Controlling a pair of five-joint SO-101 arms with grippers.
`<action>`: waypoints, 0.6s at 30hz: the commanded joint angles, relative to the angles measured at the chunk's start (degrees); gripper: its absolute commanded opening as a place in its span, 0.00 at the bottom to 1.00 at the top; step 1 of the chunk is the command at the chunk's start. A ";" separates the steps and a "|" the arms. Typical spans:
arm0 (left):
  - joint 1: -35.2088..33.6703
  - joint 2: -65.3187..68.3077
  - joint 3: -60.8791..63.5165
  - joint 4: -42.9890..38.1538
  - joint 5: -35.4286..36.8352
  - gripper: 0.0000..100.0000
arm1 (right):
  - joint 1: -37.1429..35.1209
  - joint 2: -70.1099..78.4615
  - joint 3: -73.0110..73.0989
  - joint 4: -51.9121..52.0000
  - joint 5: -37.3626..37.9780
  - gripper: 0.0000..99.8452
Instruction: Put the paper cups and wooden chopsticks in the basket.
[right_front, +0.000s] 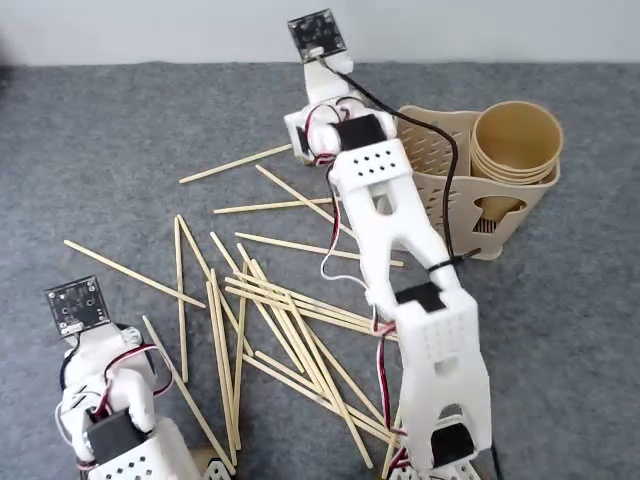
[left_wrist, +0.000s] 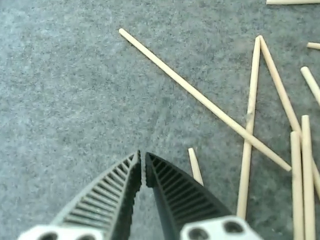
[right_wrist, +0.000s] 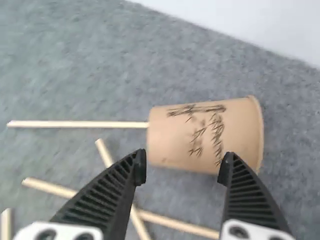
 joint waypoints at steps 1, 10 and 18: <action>-0.44 -0.88 -0.48 -1.67 -0.44 0.02 | 1.89 4.79 -11.25 -0.57 0.44 0.25; -0.44 -0.88 -0.48 -1.67 -0.44 0.02 | 2.77 15.69 -24.53 5.49 0.26 0.25; -0.44 -0.88 -0.48 -1.67 -0.44 0.02 | 4.09 20.35 -27.52 5.67 0.26 0.25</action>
